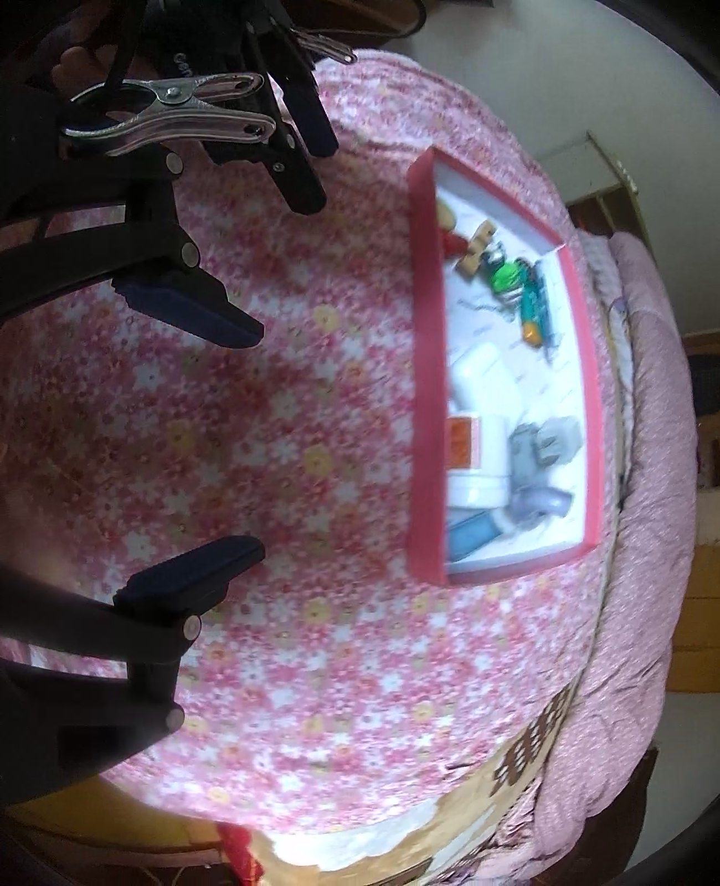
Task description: Organize rigid objects
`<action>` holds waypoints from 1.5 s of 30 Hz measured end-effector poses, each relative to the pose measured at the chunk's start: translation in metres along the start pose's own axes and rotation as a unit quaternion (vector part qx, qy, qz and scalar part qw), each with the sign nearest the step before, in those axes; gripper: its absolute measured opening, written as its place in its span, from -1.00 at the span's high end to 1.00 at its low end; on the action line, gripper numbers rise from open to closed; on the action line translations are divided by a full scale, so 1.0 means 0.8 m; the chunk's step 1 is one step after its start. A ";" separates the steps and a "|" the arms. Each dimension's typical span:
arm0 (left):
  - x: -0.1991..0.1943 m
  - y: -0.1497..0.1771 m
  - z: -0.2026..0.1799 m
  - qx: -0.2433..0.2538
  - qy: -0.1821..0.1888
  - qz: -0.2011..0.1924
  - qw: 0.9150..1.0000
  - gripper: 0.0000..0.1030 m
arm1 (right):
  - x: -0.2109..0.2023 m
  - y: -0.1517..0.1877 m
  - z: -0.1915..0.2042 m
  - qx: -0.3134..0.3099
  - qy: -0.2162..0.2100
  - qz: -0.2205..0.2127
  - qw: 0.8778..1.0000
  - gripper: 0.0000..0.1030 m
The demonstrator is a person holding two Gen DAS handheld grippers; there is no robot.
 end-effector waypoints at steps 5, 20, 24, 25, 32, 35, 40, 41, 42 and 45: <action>0.005 0.003 -0.005 0.008 -0.014 -0.005 1.000 -0.25 | 0.008 0.010 0.001 0.001 0.019 0.000 1.000 -0.40; 0.010 0.009 -0.016 0.026 -0.028 -0.016 0.999 -0.38 | 0.012 0.017 0.011 0.009 0.038 -0.029 0.999 -0.61; 0.011 0.009 -0.016 0.026 -0.028 -0.016 0.999 -0.38 | 0.013 0.017 0.010 0.010 0.039 -0.030 0.999 -0.62; 0.011 0.009 -0.016 0.025 -0.028 -0.016 0.999 -0.39 | 0.013 0.017 0.010 0.010 0.039 -0.030 0.999 -0.62; 0.011 0.009 -0.016 0.025 -0.028 -0.016 0.999 -0.39 | 0.013 0.017 0.008 0.010 0.038 -0.031 0.999 -0.62; 0.011 0.008 -0.017 0.026 -0.030 -0.016 0.999 -0.40 | 0.013 0.018 0.009 0.010 0.038 -0.031 0.999 -0.63; 0.012 0.008 -0.015 0.025 -0.030 -0.013 0.999 -0.42 | 0.012 0.018 0.008 0.011 0.038 -0.032 0.999 -0.63; 0.012 0.008 -0.015 0.025 -0.031 -0.013 0.999 -0.42 | 0.012 0.018 0.008 0.011 0.038 -0.032 0.999 -0.63; 0.011 0.008 -0.015 0.025 -0.031 -0.013 0.999 -0.42 | 0.012 0.018 0.008 0.011 0.038 -0.032 0.999 -0.63; 0.012 0.009 -0.016 0.024 -0.032 -0.013 0.999 -0.43 | 0.012 0.018 0.008 0.011 0.038 -0.032 0.999 -0.63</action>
Point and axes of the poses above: each gripper's, at about its wrist camera, not at the fingertips, and x roughly the way its jaws point, z to its left, y to its underside, the point moved 1 cm from there along x, roughly the way its jaws point, and after that the axes turned 2 degrees about -y, right-handed, at the moved point
